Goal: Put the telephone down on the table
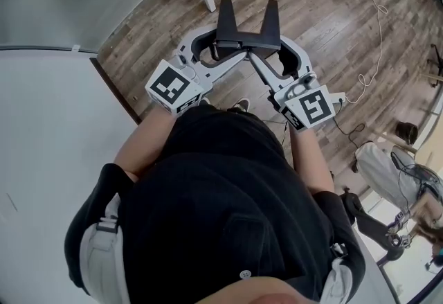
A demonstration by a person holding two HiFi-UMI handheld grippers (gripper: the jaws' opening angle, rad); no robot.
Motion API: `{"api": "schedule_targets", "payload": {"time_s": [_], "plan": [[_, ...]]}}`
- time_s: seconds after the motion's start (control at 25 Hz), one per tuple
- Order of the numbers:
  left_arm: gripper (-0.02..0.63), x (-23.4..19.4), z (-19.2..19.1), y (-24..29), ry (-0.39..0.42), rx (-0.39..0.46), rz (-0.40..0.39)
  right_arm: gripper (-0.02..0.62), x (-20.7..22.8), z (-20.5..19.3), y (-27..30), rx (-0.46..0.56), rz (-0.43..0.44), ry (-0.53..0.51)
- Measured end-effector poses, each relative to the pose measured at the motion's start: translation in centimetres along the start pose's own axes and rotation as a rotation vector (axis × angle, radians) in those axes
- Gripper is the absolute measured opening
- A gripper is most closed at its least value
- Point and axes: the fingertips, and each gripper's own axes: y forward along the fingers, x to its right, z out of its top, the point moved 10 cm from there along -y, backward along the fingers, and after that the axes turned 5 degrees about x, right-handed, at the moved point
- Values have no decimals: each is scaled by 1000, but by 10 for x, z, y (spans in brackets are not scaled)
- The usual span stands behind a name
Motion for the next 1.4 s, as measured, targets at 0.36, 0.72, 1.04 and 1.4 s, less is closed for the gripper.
{"api": "schedule_targets", "payload": {"time_s": [0.36, 0.72, 1.04, 1.4], "plan": [[258, -8, 1, 18, -7, -12, 13, 243, 22, -2, 3, 8, 10, 32], [258, -69, -7, 36, -2, -2, -15, 243, 55, -9, 52, -15, -14, 29], [258, -149, -7, 49, -6, 6, -37, 243, 89, -11, 121, -34, -33, 20], [258, -217, -10, 51, -16, 27, -76, 242, 107, -13, 180, -50, -75, 4]]}}
